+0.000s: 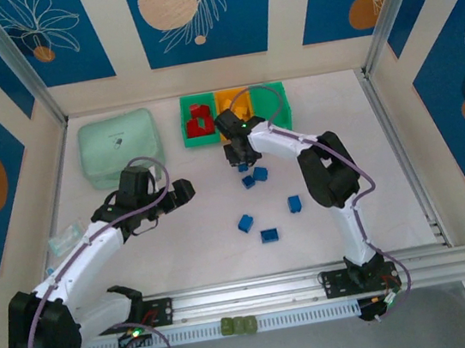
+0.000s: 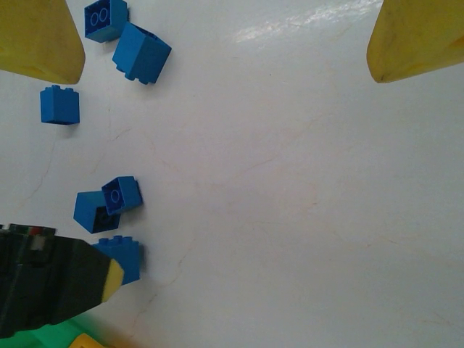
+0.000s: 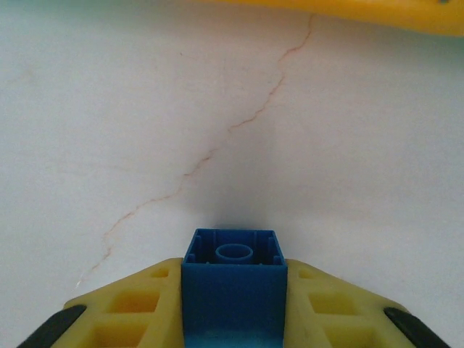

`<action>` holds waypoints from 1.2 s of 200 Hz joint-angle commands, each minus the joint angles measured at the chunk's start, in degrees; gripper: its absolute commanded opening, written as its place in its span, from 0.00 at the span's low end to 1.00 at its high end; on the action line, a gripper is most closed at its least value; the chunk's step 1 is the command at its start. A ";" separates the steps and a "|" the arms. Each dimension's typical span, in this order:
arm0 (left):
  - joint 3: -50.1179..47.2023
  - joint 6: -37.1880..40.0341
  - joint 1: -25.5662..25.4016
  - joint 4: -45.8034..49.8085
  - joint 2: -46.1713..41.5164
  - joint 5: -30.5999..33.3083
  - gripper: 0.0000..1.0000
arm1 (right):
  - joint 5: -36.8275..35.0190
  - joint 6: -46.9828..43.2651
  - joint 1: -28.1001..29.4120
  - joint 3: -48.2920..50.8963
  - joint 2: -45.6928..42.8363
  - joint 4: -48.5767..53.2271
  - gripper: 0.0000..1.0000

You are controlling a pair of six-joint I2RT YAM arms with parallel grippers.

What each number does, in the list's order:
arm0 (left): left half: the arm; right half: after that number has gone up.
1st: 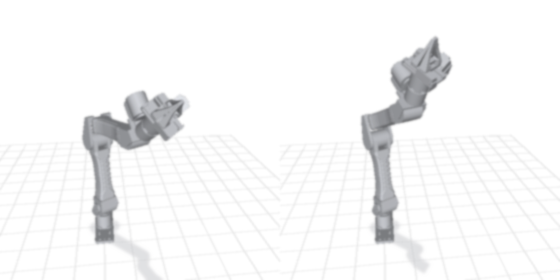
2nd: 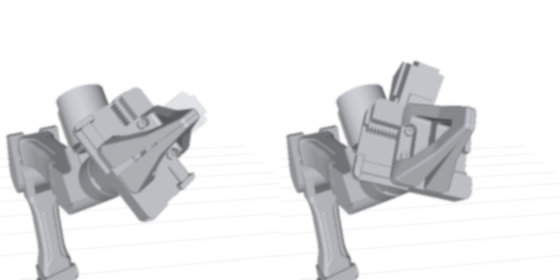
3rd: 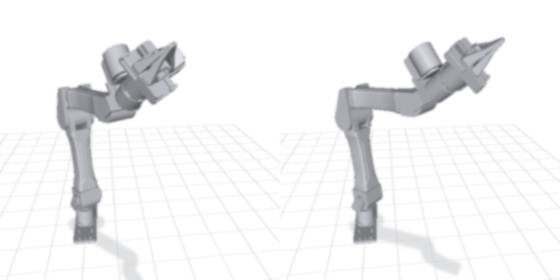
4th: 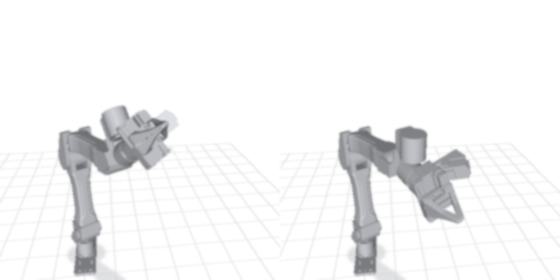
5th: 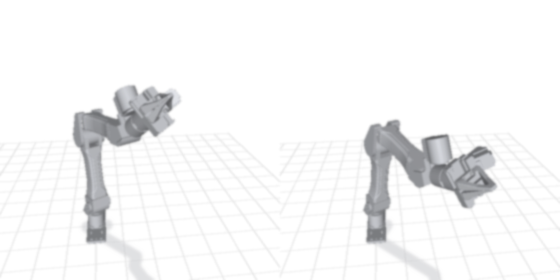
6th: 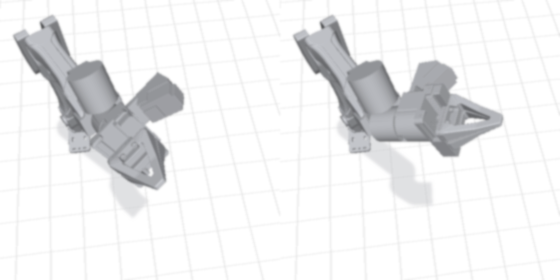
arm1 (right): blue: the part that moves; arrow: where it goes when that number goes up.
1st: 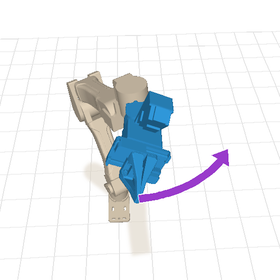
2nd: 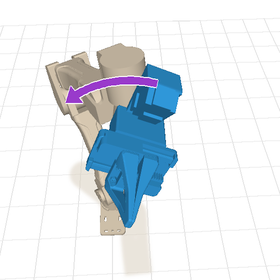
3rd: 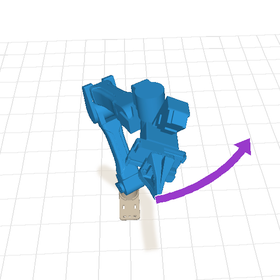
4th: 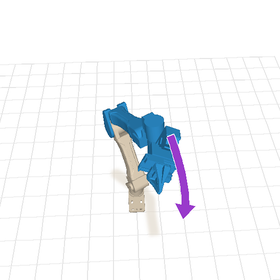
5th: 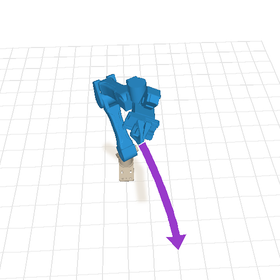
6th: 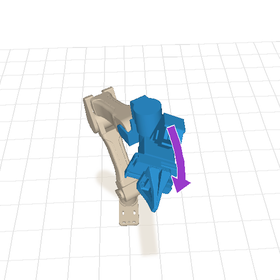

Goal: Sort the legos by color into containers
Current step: Pick up the lego from the center of the table, then place the lego in the container, then pick up the lego from the center of the table.

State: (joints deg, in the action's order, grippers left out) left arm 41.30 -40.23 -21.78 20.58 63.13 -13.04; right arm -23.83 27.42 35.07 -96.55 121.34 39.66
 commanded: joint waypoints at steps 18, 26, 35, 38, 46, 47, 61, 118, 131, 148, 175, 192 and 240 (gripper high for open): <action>2.81 -0.73 -1.77 -0.98 1.53 -1.45 0.99 | 1.09 -2.12 -3.33 -0.45 -8.25 -0.75 0.30; 3.30 -0.65 -2.56 -1.44 2.32 -1.55 0.99 | 0.65 -2.35 -4.34 -1.10 -8.44 -0.23 0.30; 4.05 -0.56 -3.56 -1.60 3.29 -1.27 0.99 | -0.06 -2.54 -5.72 -1.93 -8.43 0.10 0.30; 4.26 -0.48 -3.88 -1.63 3.64 -1.07 0.99 | -0.10 -2.58 -6.18 -2.23 -8.41 0.15 0.30; 5.02 -0.45 -4.67 -1.81 4.58 -0.64 0.99 | 0.06 -2.80 -7.52 -2.87 -8.36 0.05 0.30; 5.11 -0.42 -4.76 -1.83 4.65 -0.61 0.99 | 0.04 -2.80 -7.63 -2.95 -8.34 0.01 0.30; 6.34 -0.38 -6.07 -2.61 6.42 -0.41 0.99 | 0.18 -3.70 -9.70 -4.53 -7.43 -0.45 0.30; 11.74 -0.31 -9.24 -4.57 14.40 -0.20 0.99 | 0.70 -6.13 -17.23 -20.71 5.97 3.24 0.31; 13.05 -0.20 -9.41 -4.29 15.79 -0.67 0.99 | 0.91 -6.39 -18.10 -24.10 8.66 4.42 0.35; 14.14 -0.13 -9.51 -4.15 16.48 -0.40 0.99 | 1.03 -7.43 -18.46 -26.97 10.29 4.44 0.46; 14.95 0.23 -9.68 -3.55 16.67 -0.11 0.99 | 1.79 -7.91 -17.70 -27.90 8.90 6.22 0.57; 14.71 0.65 -9.86 -2.33 16.04 0.91 0.99 | 1.29 -7.61 -16.03 -23.15 4.93 5.60 0.59; 11.39 1.18 -9.90 0.36 11.67 2.94 0.99 | 6.41 -1.93 -11.17 -1.61 -8.73 1.15 0.66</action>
State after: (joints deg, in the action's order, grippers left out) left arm 54.43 -40.10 -31.27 18.35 78.39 -12.01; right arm -21.21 21.71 21.58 -105.10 119.31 41.89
